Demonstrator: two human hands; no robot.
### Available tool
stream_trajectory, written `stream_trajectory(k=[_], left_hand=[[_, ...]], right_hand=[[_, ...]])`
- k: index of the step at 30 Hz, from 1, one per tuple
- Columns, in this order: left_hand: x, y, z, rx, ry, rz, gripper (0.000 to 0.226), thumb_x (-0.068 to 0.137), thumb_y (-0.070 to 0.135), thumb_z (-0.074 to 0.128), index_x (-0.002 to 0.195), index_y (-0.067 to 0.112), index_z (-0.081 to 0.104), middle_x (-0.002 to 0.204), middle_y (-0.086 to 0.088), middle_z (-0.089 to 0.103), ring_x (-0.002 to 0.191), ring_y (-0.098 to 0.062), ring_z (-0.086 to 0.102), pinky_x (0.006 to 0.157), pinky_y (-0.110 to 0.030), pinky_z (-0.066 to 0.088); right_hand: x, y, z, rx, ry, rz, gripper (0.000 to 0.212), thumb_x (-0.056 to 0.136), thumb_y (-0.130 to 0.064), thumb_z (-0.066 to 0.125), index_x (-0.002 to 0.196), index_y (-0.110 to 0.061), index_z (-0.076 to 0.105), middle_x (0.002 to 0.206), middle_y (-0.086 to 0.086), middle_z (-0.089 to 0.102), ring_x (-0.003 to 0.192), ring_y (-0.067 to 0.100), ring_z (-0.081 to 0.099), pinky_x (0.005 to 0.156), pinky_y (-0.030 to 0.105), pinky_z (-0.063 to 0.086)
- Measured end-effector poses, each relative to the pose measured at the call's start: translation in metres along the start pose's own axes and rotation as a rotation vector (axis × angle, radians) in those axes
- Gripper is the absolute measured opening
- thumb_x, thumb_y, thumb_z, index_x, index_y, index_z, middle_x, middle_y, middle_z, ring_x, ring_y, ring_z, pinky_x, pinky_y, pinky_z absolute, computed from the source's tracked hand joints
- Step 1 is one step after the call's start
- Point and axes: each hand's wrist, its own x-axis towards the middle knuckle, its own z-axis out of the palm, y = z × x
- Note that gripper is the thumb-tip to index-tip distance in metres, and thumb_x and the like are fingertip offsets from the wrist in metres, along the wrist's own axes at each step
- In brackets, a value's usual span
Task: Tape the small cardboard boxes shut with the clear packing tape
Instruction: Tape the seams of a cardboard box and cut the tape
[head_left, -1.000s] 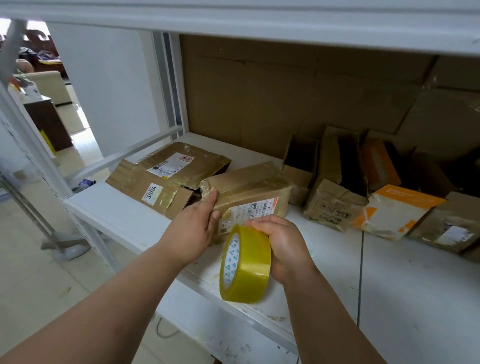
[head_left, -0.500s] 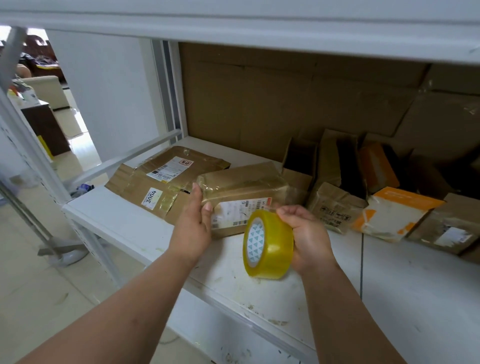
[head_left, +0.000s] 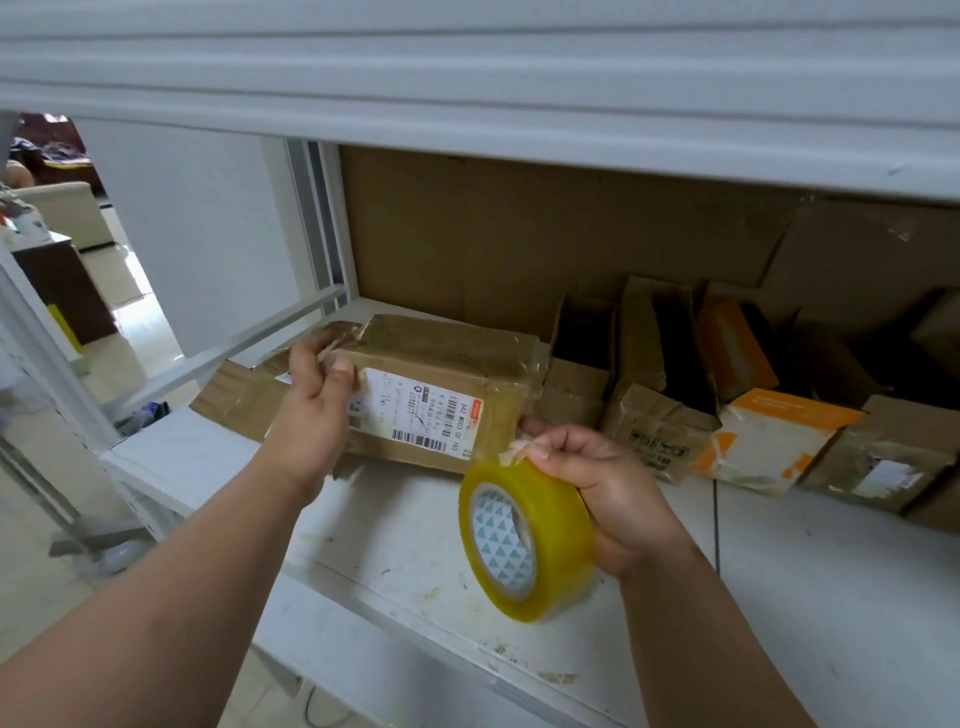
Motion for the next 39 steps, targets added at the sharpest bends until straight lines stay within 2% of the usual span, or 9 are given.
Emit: stream_trajectory(k=[3, 5, 9, 14, 21, 26, 31, 35, 39], left_hand=[[0.01, 0.002, -0.003, -0.024, 0.033, -0.066, 0.023, 0.104, 0.034, 0.037, 0.123, 0.026, 0.046, 0.108, -0.001, 0.062, 0.106, -0.021, 0.058, 0.091, -0.039, 0.047], [0.015, 0.005, -0.003, -0.139, 0.016, -0.119, 0.022, 0.093, 0.039, 0.045, 0.112, 0.03, 0.052, 0.107, -0.001, 0.063, 0.108, -0.022, 0.059, 0.096, -0.042, 0.047], [0.009, 0.012, 0.004, -0.159, -0.055, -0.126, 0.047, 0.096, 0.054, 0.05, 0.13, 0.022, 0.044, 0.118, 0.008, 0.052, 0.109, -0.013, 0.049, 0.097, -0.033, 0.035], [0.01, 0.01, 0.011, -0.094, -0.141, -0.212, 0.083, 0.078, 0.054, 0.075, 0.142, 0.018, 0.037, 0.119, 0.0, 0.055, 0.116, -0.025, 0.051, 0.101, -0.043, 0.038], [0.012, 0.02, 0.012, -0.146, -0.35, -0.228, 0.038, 0.075, 0.028, 0.071, 0.107, 0.018, 0.053, 0.106, -0.014, 0.063, 0.096, -0.03, 0.063, 0.086, -0.046, 0.052], [0.017, 0.015, 0.012, -0.183, -0.485, -0.258, 0.037, 0.079, 0.024, 0.066, 0.114, 0.018, 0.059, 0.121, -0.017, 0.063, 0.104, -0.028, 0.06, 0.102, -0.045, 0.047], [0.014, 0.023, 0.034, -0.119, -0.549, -0.18, 0.077, 0.097, 0.038, 0.055, 0.158, 0.02, 0.013, 0.165, -0.002, 0.015, 0.146, -0.028, 0.028, 0.119, -0.044, 0.027], [-0.001, 0.021, 0.045, -0.051, -0.588, -0.194, 0.107, 0.082, 0.057, 0.071, 0.158, 0.025, 0.002, 0.156, -0.007, 0.035, 0.14, -0.029, 0.039, 0.117, -0.043, 0.031], [0.002, 0.011, 0.043, -0.063, -0.648, -0.276, 0.134, 0.06, 0.038, 0.09, 0.158, 0.028, -0.001, 0.151, -0.007, 0.043, 0.13, -0.026, 0.05, 0.114, -0.044, 0.037]], right_hand=[[-0.01, -0.003, 0.005, -0.011, -0.006, -0.016, 0.014, 0.07, -0.008, 0.074, 0.079, -0.003, 0.065, 0.131, 0.02, 0.06, 0.106, 0.016, 0.069, 0.092, 0.046, 0.054], [-0.018, -0.003, 0.009, -0.018, -0.003, -0.027, 0.018, 0.067, -0.011, 0.081, 0.077, -0.005, 0.068, 0.134, 0.021, 0.058, 0.116, 0.021, 0.064, 0.096, 0.047, 0.052], [-0.039, 0.0, 0.021, -0.056, 0.062, -0.048, 0.012, 0.065, -0.008, 0.072, 0.074, -0.004, 0.066, 0.126, 0.01, 0.065, 0.111, 0.013, 0.066, 0.098, 0.043, 0.052], [-0.059, 0.021, 0.036, -0.059, 0.156, -0.01, 0.006, 0.066, -0.007, 0.072, 0.071, -0.006, 0.069, 0.123, 0.005, 0.068, 0.111, 0.02, 0.067, 0.097, 0.047, 0.053], [-0.088, 0.033, 0.034, 0.062, 0.206, -0.045, 0.01, 0.075, -0.001, 0.066, 0.082, 0.002, 0.06, 0.122, 0.018, 0.067, 0.102, 0.029, 0.069, 0.086, 0.044, 0.057], [-0.105, 0.032, 0.035, 0.066, 0.284, -0.085, 0.006, 0.073, -0.004, 0.067, 0.076, -0.002, 0.062, 0.127, 0.014, 0.063, 0.098, 0.026, 0.07, 0.079, 0.041, 0.059], [-0.101, 0.038, 0.048, 0.005, 0.344, -0.046, 0.008, 0.071, -0.001, 0.071, 0.074, -0.004, 0.065, 0.12, 0.005, 0.062, 0.101, 0.029, 0.065, 0.093, 0.047, 0.052], [-0.1, 0.04, 0.05, -0.015, 0.354, -0.031, 0.011, 0.078, 0.003, 0.068, 0.072, -0.006, 0.065, 0.092, 0.006, 0.069, 0.092, 0.033, 0.063, 0.091, 0.051, 0.052], [-0.107, 0.039, 0.045, 0.031, 0.343, 0.001, 0.007, 0.079, 0.002, 0.066, 0.078, -0.004, 0.063, 0.088, 0.003, 0.076, 0.081, 0.024, 0.071, 0.073, 0.04, 0.059]])
